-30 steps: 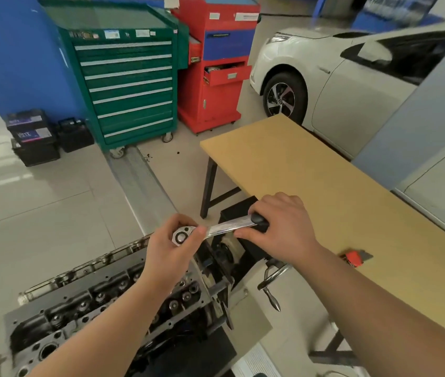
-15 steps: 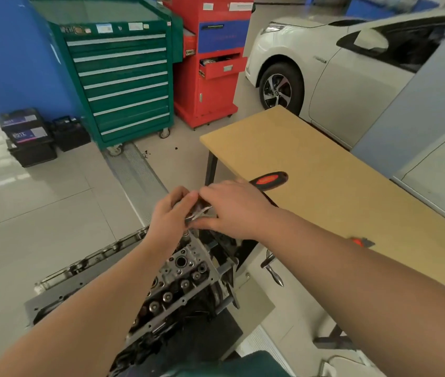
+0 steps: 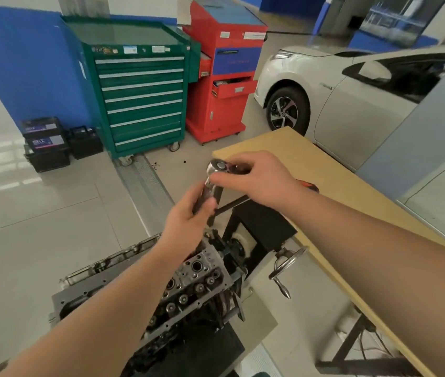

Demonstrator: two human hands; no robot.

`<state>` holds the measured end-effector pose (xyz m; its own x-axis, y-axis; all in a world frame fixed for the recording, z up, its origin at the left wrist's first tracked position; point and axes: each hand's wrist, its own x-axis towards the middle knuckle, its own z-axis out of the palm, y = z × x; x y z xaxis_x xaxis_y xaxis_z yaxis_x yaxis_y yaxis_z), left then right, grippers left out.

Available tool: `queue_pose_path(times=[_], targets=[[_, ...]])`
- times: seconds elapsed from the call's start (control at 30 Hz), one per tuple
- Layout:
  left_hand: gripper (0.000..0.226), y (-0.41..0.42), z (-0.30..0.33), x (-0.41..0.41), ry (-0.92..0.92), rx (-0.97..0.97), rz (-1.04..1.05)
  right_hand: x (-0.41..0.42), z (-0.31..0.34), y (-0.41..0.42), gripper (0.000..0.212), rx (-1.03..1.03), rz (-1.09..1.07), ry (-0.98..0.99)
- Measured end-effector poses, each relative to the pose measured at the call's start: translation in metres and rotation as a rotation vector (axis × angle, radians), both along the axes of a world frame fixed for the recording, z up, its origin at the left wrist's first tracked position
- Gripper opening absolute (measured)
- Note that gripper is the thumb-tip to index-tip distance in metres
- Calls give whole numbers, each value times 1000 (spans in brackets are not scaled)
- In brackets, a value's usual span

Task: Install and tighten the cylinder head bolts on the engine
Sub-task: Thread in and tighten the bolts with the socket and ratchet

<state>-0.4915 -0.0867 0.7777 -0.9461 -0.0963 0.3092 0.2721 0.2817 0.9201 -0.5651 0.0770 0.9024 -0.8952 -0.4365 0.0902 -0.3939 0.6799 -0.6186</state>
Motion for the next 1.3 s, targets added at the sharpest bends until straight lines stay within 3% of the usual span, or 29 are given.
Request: queue_pose_path(times=[0.07, 0.17, 0.27, 0.4, 0.5, 0.53, 0.6, 0.7, 0.77, 0.87, 0.93, 1.1, 1.3], targets=[[30, -7, 15, -8, 99, -42, -53, 9, 25, 16, 45, -135, 91, -155], [20, -6, 27, -4, 82, -281, -197, 33, 27, 50, 42, -275, 127, -597], [35, 14, 17, 8, 7, -397, -345, 72, -4, 75, 37, -581, 13, -839], [45, 46, -12, 22, -106, -363, -515, 127, -48, 98, 37, -839, -265, -806], [55, 65, -34, 33, -242, -354, -513, 149, -62, 135, 41, -991, -323, -759], [54, 71, -39, 36, -314, -282, -463, 153, -63, 152, 41, -1026, -345, -721], [46, 87, -45, 38, -522, 60, -343, 154, -66, 191, 39, -1021, -418, -639], [30, 114, -45, 34, -802, 642, -220, 153, -87, 256, 38, -911, -566, -643], [20, 135, -42, 34, -894, 806, -180, 149, -115, 297, 37, -779, -668, -751], [19, 174, -44, 31, -964, 798, -110, 141, -165, 359, 25, -613, -738, -943], [20, 202, -50, 26, -977, 732, -78, 130, -193, 398, 30, -509, -699, -962], [17, 272, -57, 11, -980, 744, 9, 83, -252, 482, 59, 112, -578, -592], [9, 348, -64, -10, -993, 681, 78, 27, -313, 557, 72, 543, -382, -338]])
